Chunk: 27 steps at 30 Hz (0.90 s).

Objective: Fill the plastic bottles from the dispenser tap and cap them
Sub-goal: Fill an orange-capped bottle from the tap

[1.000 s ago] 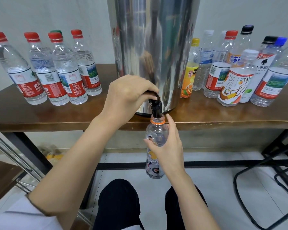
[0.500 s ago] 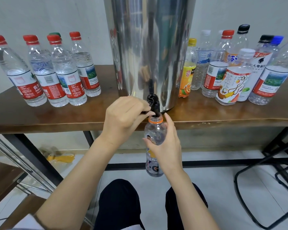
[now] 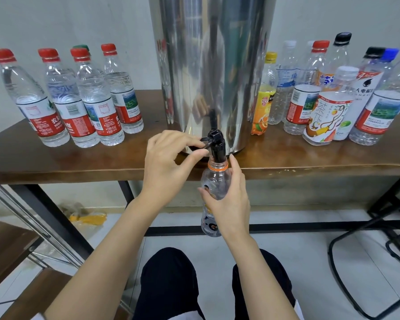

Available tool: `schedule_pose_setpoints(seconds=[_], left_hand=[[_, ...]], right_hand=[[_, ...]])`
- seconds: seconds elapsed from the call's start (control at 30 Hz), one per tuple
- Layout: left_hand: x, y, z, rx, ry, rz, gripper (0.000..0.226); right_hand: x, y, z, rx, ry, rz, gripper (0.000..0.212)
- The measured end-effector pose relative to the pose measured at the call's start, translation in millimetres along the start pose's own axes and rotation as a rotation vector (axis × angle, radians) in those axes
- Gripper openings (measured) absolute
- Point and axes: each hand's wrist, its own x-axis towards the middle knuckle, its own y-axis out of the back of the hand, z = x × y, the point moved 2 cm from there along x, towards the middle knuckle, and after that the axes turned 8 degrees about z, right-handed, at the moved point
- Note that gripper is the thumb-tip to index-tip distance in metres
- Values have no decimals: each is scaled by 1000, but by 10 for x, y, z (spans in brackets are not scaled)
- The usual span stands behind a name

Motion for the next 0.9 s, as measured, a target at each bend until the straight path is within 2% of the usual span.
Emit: schedule_pose_setpoints(seconds=[0.17,0.47,0.57,0.9], left_hand=[[18,-98,-203,-103,84,-35,17],[-172,-323,-49,-327,336,121,28],[-187,-342,-38,-344,345,146,29],[-194,-350,-53,-373,355,149,29]], right_hand=[[-17,13,15,-1,-3,-9,96],[9,75,53,-35,-22,-37,82],[9,79,59,-40,-7,-40,76],[15,74,52,11,4,-17,74]])
